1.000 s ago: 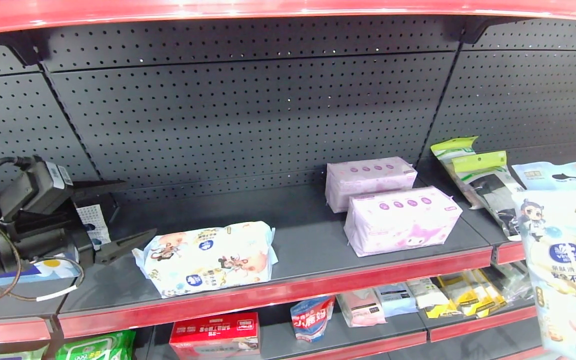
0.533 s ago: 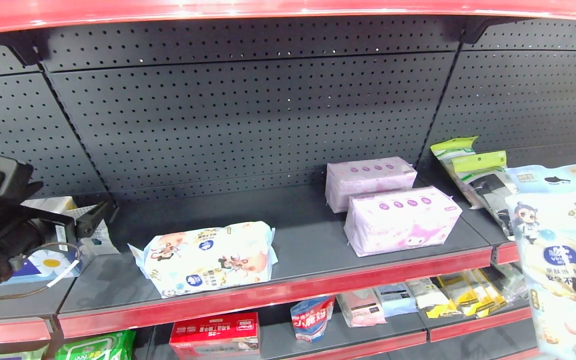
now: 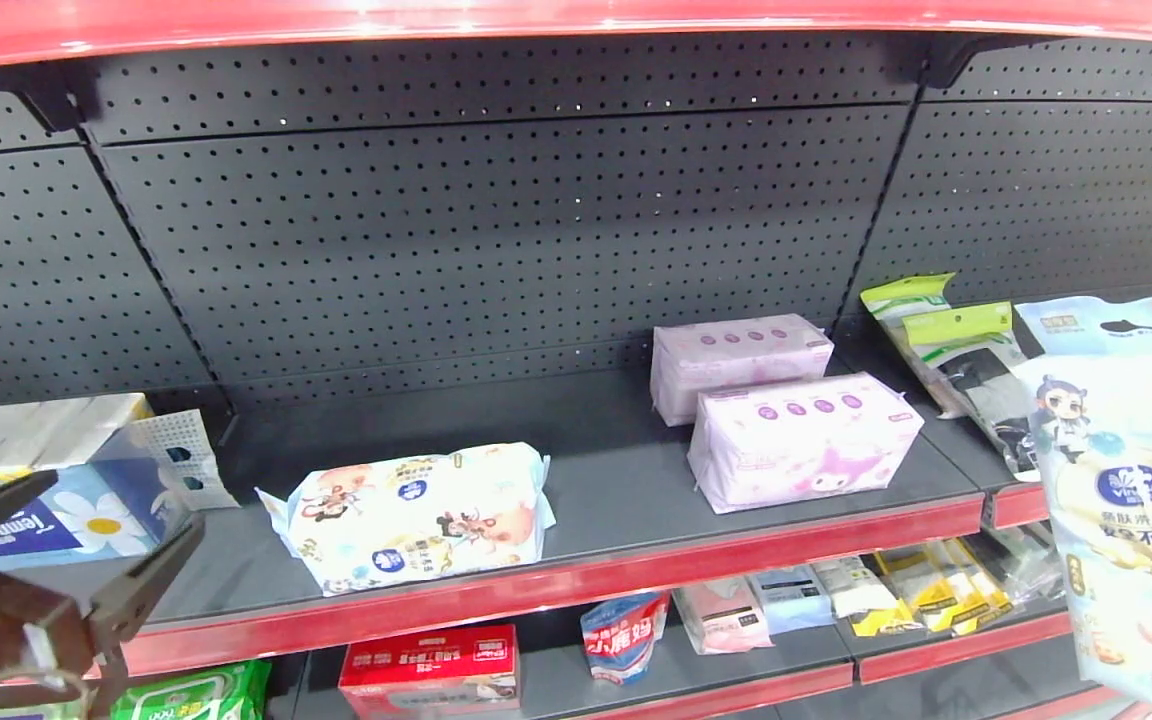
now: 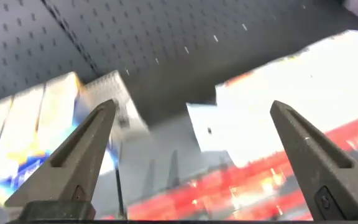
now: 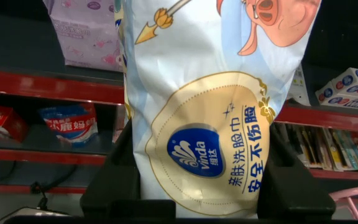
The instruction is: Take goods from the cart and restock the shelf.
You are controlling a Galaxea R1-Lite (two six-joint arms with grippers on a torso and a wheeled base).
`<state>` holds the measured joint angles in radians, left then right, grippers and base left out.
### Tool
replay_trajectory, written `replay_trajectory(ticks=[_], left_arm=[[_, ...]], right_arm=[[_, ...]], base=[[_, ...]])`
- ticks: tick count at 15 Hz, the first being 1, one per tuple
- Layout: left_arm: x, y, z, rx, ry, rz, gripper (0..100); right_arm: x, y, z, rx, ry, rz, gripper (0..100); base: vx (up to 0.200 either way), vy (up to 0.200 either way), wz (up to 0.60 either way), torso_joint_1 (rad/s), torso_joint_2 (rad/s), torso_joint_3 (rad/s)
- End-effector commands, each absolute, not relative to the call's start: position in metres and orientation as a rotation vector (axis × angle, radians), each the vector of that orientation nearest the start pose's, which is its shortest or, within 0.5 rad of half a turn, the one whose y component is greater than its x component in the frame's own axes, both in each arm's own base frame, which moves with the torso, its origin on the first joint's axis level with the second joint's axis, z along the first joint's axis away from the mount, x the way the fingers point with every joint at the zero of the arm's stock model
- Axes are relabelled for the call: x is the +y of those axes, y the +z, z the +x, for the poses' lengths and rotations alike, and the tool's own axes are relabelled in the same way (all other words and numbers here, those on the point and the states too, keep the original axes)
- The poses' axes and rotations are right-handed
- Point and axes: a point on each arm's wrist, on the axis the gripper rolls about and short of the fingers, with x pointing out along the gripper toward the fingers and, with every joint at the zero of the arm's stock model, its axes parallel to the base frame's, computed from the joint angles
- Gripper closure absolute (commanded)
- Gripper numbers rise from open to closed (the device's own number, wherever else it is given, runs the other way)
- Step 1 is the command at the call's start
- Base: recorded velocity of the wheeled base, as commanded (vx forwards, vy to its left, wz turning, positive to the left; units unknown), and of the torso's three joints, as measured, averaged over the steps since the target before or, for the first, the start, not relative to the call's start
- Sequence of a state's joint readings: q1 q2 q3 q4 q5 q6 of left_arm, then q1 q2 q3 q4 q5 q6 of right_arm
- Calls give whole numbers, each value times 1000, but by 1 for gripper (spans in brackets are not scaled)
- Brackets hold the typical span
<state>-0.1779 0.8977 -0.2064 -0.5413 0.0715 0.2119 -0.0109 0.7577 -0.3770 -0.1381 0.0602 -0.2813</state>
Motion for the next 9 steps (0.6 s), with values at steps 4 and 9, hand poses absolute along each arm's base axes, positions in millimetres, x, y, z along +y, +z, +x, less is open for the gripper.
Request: replay_trajectory(ticks=[4, 9], left_arm=[[-3, 172, 23, 7, -112, 180, 0], [-1, 169, 18, 39, -88, 193, 0]], right_arm=[[1, 183, 61, 205, 78, -293, 100], [1, 183, 62, 206, 89, -292, 100]], base=[[0, 0, 0, 0, 0, 0], [0, 0, 0, 0, 0, 0]])
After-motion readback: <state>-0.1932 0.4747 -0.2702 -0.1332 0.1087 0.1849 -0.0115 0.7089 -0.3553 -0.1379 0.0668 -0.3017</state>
